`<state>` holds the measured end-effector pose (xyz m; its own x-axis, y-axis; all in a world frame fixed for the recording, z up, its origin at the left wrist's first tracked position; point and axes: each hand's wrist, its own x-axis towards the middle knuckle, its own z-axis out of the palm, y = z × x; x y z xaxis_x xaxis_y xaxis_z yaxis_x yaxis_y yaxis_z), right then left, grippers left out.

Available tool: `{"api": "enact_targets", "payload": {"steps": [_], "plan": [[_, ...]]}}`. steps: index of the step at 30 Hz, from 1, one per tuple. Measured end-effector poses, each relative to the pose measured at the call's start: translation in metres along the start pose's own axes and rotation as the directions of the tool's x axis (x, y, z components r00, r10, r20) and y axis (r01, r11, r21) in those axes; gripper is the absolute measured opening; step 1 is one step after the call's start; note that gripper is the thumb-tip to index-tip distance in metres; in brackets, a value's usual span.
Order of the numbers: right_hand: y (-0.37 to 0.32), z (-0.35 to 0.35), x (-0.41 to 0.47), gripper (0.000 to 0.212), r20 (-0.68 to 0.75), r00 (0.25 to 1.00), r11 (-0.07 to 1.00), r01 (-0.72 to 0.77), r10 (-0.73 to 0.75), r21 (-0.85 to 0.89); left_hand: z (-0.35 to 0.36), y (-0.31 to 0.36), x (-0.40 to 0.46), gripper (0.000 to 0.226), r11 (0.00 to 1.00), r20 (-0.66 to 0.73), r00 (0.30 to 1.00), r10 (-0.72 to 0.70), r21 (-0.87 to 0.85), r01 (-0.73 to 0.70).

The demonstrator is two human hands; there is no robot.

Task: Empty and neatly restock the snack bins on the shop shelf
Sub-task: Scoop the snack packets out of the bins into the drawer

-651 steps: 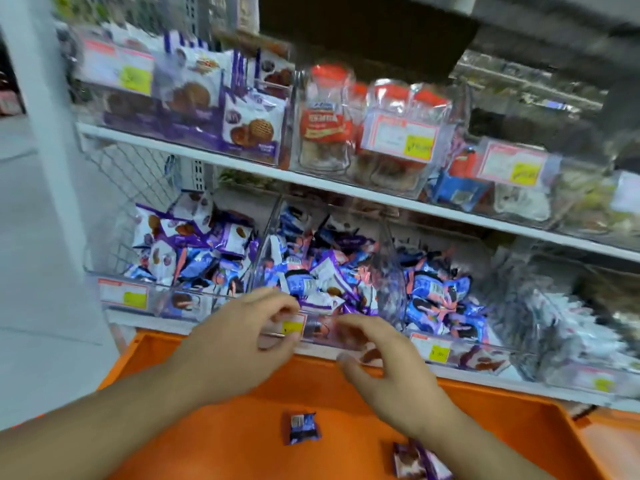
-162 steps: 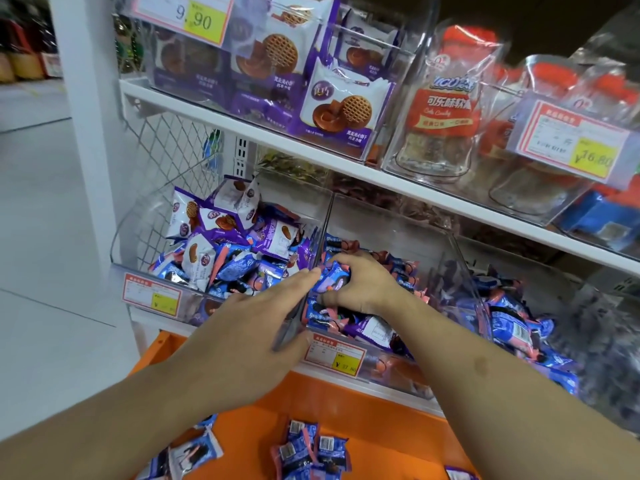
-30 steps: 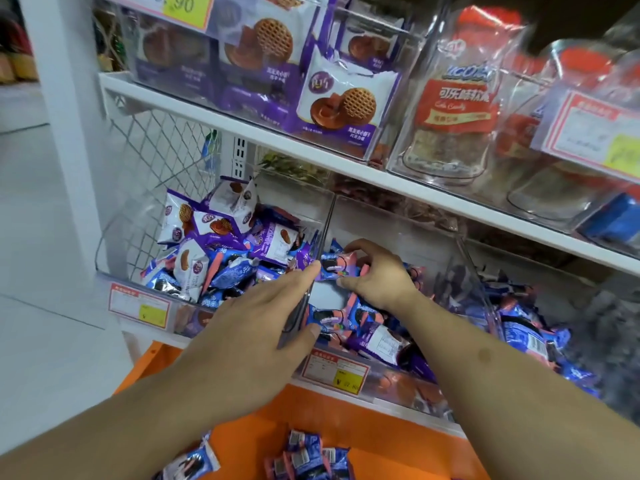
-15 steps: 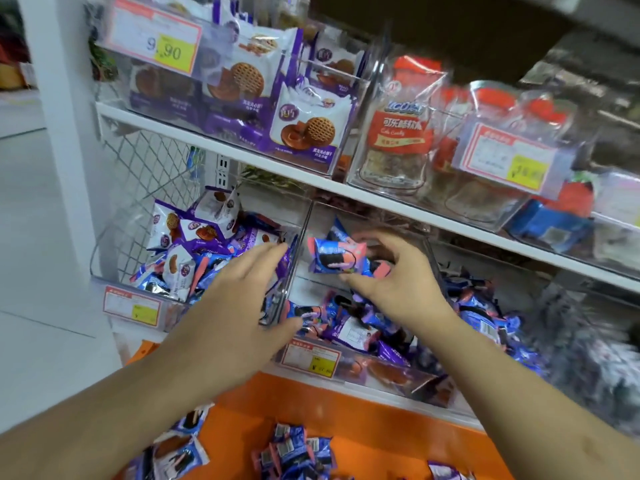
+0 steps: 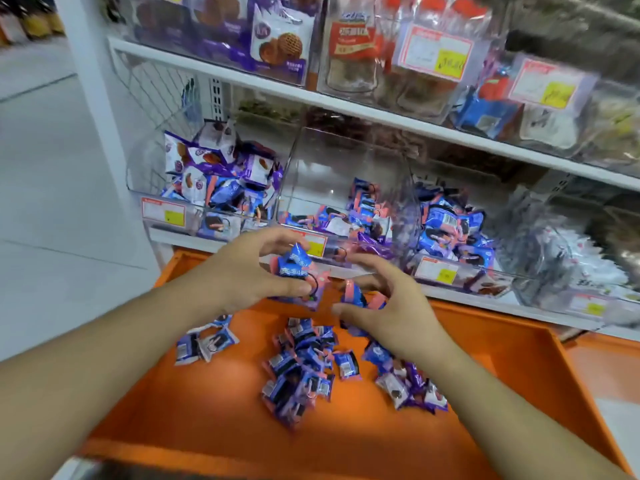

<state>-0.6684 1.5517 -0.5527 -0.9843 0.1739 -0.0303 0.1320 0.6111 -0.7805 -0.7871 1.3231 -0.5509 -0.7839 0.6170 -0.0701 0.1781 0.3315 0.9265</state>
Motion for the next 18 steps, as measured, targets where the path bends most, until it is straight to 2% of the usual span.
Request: {"api": "enact_targets", "payload": {"steps": [4, 8, 13, 15, 18], "plan": [[0.064, 0.03, -0.006, 0.024, 0.051, 0.973, 0.972, -0.222, 0.226, -0.076, 0.033, -0.065, -0.006, 0.056, 0.978, 0.034, 0.989, -0.143, 0.159, 0.135], [0.113, 0.068, 0.004, 0.04, 0.068, 0.933, 0.935, -0.35, 0.353, -0.057, 0.068, -0.12, 0.004, 0.057, 0.943, 0.042, 0.966, -0.257, 0.232, 0.241], [0.177, 0.122, 0.017, 0.036, 0.08, 0.828, 0.81, -0.56, 0.556, 0.174, 0.114, -0.18, 0.019, 0.057, 0.924, 0.054, 0.941, -0.333, 0.216, 0.314], [0.193, 0.139, 0.023, 0.041, 0.077, 0.777, 0.746, -0.623, 0.624, 0.237, 0.13, -0.201, 0.028, 0.061, 0.917, 0.059, 0.932, -0.359, 0.209, 0.34], [0.223, 0.158, 0.033, 0.071, 0.205, 0.648, 0.509, -0.724, 0.734, 0.467, 0.145, -0.221, 0.042, 0.068, 0.916, 0.074, 0.921, -0.381, 0.164, 0.366]]}}
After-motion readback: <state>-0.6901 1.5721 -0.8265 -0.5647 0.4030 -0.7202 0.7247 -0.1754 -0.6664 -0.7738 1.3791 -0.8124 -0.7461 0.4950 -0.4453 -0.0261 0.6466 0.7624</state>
